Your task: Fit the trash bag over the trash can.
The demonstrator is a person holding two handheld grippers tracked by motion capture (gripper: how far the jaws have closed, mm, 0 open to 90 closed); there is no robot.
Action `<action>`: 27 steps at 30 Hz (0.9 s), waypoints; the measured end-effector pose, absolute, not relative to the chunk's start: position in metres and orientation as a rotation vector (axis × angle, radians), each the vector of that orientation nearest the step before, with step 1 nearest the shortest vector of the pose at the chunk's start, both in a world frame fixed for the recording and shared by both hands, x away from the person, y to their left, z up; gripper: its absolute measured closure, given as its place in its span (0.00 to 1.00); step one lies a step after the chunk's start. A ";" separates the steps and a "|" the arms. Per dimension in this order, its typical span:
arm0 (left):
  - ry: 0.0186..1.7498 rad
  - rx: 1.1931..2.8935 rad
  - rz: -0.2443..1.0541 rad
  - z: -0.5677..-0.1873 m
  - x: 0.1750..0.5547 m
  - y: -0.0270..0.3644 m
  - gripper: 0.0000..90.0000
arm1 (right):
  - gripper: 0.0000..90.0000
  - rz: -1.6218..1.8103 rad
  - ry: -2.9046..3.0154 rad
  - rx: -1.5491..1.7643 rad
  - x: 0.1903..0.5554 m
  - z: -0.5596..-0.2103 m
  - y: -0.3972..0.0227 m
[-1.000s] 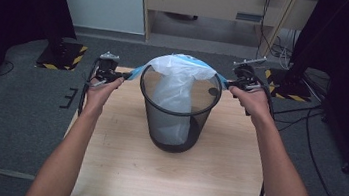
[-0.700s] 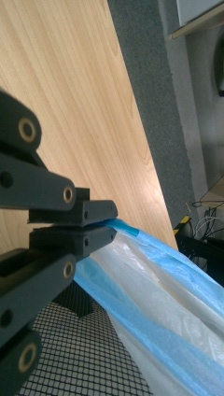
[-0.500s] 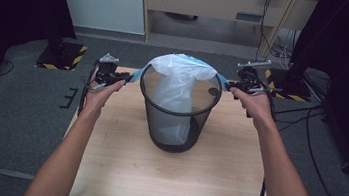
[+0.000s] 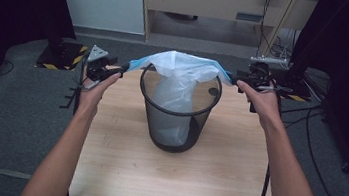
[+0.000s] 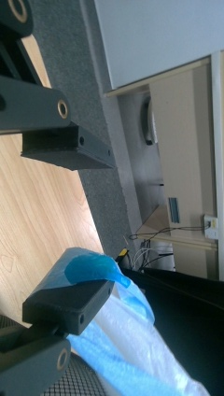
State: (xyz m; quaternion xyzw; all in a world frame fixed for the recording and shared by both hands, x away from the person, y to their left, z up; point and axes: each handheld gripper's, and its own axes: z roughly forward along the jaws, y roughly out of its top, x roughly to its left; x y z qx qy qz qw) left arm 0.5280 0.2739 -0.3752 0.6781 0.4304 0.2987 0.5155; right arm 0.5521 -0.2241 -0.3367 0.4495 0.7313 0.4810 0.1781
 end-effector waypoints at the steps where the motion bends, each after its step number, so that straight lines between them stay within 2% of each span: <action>1: 1.034 1.629 0.718 -0.375 0.528 0.274 0.43 | 0.42 1.361 2.069 1.271 0.552 -0.337 -0.224; 5: 1.033 1.581 0.690 -0.371 0.525 0.279 0.42 | 0.41 1.380 2.046 1.283 0.553 -0.335 -0.227; 6: 1.010 1.561 0.649 -0.370 0.527 0.274 0.42 | 0.41 1.419 2.032 1.285 0.554 -0.333 -0.226; 10: 0.992 1.616 0.634 -0.366 0.527 0.259 0.38 | 0.42 1.398 2.052 1.228 0.554 -0.326 -0.215; 13: 0.976 1.613 0.649 -0.361 0.524 0.258 0.38 | 0.42 1.425 2.045 1.215 0.551 -0.322 -0.215; 18: 0.933 1.619 0.650 -0.350 0.517 0.262 0.43 | 0.52 1.479 2.014 1.182 0.543 -0.312 -0.225; 23: 0.890 1.644 0.656 -0.345 0.506 0.267 0.43 | 0.53 1.510 2.021 1.124 0.534 -0.302 -0.222; 27: 0.843 1.658 0.654 -0.344 0.497 0.268 0.39 | 0.53 1.521 2.076 1.048 0.530 -0.295 -0.212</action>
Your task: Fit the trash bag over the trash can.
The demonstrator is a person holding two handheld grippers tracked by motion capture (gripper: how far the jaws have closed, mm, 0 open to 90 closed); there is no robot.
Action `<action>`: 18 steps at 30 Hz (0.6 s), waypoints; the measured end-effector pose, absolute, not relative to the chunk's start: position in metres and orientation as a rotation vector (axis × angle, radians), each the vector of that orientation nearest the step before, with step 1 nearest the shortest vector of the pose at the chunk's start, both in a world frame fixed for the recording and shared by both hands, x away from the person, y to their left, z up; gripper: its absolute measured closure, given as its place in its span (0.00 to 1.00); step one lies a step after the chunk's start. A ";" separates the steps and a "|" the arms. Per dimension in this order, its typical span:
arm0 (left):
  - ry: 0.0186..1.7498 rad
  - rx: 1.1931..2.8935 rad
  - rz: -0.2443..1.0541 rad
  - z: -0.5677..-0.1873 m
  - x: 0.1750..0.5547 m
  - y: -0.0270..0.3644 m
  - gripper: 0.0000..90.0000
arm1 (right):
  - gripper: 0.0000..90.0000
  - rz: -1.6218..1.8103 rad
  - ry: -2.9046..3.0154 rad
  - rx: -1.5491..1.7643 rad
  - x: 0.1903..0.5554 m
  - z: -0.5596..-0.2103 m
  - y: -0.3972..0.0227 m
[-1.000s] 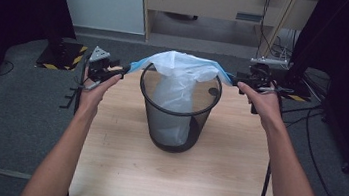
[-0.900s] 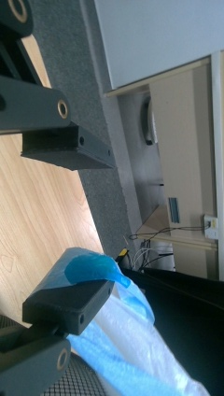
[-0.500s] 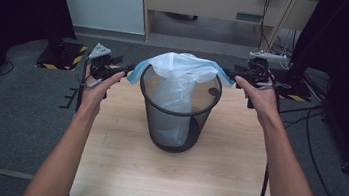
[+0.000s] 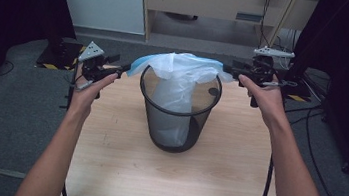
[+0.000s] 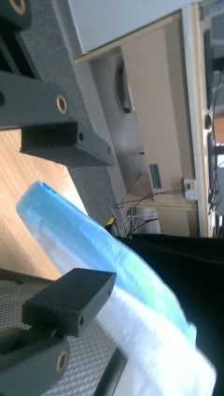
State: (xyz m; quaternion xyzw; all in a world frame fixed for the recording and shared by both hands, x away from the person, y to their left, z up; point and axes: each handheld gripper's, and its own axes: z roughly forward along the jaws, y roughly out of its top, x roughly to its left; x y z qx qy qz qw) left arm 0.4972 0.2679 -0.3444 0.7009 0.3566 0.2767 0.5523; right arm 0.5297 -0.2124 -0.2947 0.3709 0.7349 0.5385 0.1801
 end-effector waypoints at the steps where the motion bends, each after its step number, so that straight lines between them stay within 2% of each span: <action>1: 0.815 1.663 0.651 -0.345 0.493 0.266 0.39 | 0.53 1.521 2.101 1.024 0.529 -0.293 -0.208; 6: 0.748 1.695 0.639 -0.346 0.489 0.261 0.34 | 0.53 1.492 2.133 1.008 0.532 -0.296 -0.203; 12: 0.728 1.722 0.656 -0.353 0.497 0.257 0.34 | 0.55 1.452 2.165 1.003 0.541 -0.302 -0.201; 15: 0.726 1.745 0.654 -0.355 0.504 0.254 0.34 | 0.64 1.422 2.200 0.987 0.543 -0.305 -0.199; 18: 0.725 1.762 0.662 -0.355 0.510 0.252 0.33 | 0.69 1.415 2.212 0.979 0.544 -0.307 -0.200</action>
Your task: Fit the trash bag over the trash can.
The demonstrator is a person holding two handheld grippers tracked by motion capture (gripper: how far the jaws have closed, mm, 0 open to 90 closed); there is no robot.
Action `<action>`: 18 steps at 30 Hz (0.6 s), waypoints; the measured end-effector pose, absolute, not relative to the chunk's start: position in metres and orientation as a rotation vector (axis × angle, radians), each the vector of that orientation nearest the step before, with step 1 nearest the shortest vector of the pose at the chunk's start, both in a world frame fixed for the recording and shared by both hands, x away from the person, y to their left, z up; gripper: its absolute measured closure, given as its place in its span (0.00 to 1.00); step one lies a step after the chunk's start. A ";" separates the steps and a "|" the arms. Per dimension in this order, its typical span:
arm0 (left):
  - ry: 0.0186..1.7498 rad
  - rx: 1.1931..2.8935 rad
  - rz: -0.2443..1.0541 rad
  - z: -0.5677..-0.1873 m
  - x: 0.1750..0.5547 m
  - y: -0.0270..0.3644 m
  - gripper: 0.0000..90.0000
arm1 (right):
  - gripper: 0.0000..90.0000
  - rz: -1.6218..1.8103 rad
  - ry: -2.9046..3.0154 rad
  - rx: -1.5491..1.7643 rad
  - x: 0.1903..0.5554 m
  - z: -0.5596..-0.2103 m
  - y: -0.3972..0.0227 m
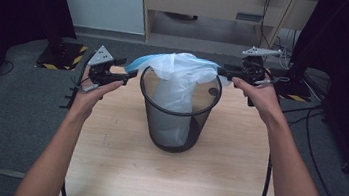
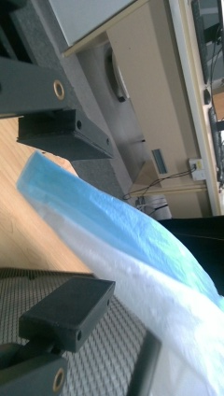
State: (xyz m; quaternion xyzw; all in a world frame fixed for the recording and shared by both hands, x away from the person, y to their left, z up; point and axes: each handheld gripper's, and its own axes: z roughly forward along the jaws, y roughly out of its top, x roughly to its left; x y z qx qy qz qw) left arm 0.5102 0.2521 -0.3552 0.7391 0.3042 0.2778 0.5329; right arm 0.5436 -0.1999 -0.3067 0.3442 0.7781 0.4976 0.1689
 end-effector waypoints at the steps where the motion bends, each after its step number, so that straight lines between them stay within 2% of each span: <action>1: 0.726 1.775 0.657 -0.356 0.514 0.251 0.33 | 0.69 1.414 2.214 0.981 0.544 -0.307 -0.200; 4: 0.719 1.808 0.639 -0.360 0.521 0.249 0.33 | 0.73 1.415 2.218 0.963 0.542 -0.306 -0.200; 8: 0.718 1.837 0.614 -0.364 0.523 0.245 0.42 | 0.86 1.396 2.245 0.950 0.542 -0.306 -0.201; 9: 0.712 1.848 0.617 -0.365 0.523 0.243 0.42 | 0.86 1.396 2.245 0.950 0.542 -0.306 -0.201; 12: 0.688 1.872 0.614 -0.365 0.522 0.239 0.57 | 0.95 1.390 2.266 0.930 0.542 -0.307 -0.201; 13: 0.687 1.876 0.614 -0.364 0.521 0.237 0.69 | 1.00 1.382 2.277 0.924 0.542 -0.307 -0.200; 15: 0.675 1.872 0.613 -0.364 0.522 0.236 0.81 | 1.00 1.377 2.285 0.919 0.540 -0.307 -0.199; 16: 0.678 1.873 0.614 -0.364 0.522 0.236 0.81 | 1.00 1.377 2.285 0.919 0.540 -0.307 -0.199; 17: 0.702 1.866 0.591 -0.362 0.519 0.236 0.91 | 1.00 1.372 2.285 0.908 0.538 -0.306 -0.199; 18: 0.702 1.866 0.591 -0.362 0.519 0.236 0.95 | 1.00 1.372 2.285 0.908 0.538 -0.306 -0.199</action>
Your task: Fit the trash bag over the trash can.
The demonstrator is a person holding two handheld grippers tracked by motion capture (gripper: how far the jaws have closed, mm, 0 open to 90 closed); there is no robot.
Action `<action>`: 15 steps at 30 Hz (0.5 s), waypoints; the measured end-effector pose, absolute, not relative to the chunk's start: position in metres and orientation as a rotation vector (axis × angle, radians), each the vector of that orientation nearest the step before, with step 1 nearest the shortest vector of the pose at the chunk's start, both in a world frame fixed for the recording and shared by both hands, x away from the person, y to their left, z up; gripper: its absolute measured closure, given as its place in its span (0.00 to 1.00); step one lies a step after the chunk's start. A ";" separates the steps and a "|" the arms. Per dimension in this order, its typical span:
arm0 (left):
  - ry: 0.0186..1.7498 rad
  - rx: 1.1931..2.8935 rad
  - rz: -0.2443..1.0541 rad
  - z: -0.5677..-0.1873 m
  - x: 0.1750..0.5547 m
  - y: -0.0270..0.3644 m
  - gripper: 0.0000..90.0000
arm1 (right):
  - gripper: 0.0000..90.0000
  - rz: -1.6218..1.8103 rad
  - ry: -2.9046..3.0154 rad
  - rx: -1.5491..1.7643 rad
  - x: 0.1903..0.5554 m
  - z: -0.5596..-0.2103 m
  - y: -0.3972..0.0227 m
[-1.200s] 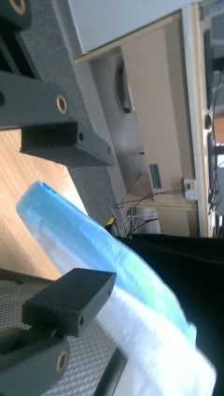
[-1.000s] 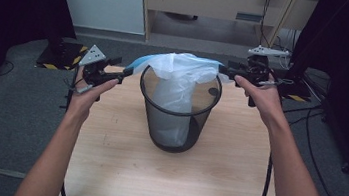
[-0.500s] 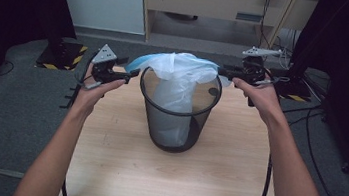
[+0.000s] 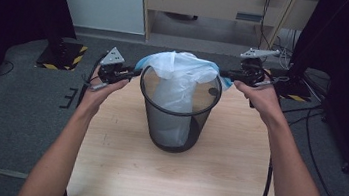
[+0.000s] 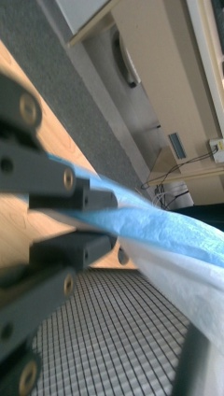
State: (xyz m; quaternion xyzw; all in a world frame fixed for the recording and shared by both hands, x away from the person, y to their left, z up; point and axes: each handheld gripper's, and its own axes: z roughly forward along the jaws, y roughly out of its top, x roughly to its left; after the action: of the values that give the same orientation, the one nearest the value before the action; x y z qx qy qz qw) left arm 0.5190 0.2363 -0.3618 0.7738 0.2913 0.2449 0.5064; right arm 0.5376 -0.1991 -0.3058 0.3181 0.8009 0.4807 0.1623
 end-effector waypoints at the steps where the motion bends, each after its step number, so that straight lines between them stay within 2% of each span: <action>1: 0.710 1.861 0.578 -0.360 0.517 0.237 0.98 | 1.00 1.383 2.277 0.907 0.534 -0.304 -0.201; 15: 0.607 1.824 0.610 -0.331 0.465 0.235 1.00 | 1.00 1.431 2.263 0.850 0.492 -0.303 -0.225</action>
State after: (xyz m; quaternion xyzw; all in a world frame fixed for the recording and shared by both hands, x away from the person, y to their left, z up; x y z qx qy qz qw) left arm 0.4651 0.2352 -0.3310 0.7652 0.2545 0.2560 0.5331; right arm 0.4915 -0.2254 -0.3034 0.2985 0.7945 0.5023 0.1652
